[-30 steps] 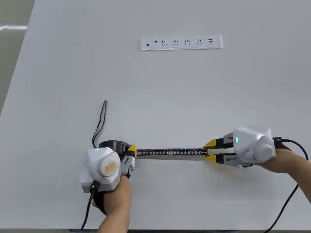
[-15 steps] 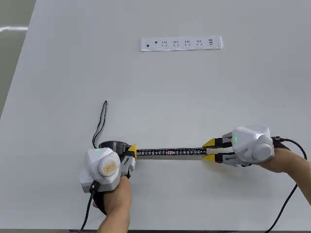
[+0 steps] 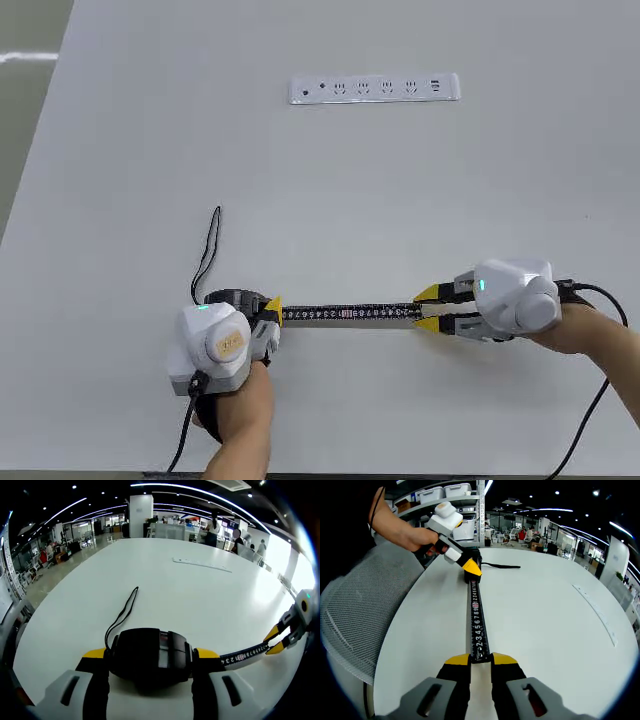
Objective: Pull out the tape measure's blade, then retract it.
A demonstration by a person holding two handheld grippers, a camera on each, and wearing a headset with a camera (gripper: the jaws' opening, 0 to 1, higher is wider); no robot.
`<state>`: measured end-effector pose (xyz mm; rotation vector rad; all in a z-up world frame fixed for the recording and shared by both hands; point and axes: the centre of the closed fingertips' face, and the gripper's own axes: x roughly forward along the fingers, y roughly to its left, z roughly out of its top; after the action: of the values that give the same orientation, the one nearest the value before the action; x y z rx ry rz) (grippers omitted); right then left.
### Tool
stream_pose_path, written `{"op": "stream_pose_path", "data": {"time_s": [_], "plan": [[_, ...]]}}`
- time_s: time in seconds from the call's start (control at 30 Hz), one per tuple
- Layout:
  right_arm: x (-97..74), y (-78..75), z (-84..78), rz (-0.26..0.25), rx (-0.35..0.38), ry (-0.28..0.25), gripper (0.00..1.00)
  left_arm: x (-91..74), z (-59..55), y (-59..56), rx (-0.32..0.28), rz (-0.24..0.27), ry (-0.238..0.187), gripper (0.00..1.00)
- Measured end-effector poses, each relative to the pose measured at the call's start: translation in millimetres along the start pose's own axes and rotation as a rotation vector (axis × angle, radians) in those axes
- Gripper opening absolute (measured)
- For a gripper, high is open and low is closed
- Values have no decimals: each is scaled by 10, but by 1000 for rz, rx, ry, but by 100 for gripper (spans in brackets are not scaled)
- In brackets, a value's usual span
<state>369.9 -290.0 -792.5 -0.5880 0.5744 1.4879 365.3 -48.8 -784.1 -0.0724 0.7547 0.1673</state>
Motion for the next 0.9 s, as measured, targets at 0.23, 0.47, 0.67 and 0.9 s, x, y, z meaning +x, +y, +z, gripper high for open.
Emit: {"op": "stream_pose_path", "data": {"time_s": [0.23, 0.47, 0.67, 0.9], "plan": [[14, -1, 24, 3, -3, -2, 14, -4, 2, -8, -1, -3, -1, 65], [26, -9, 52, 4, -7, -8, 13, -2, 5, -12, -2, -6, -1, 65], [49, -14, 72, 8, -10, -11, 13, -4, 7, -8, -3, -7, -2, 65], [74, -6, 101, 11, -14, -14, 13, -5, 6, -6, -4, -9, -2, 65]]}}
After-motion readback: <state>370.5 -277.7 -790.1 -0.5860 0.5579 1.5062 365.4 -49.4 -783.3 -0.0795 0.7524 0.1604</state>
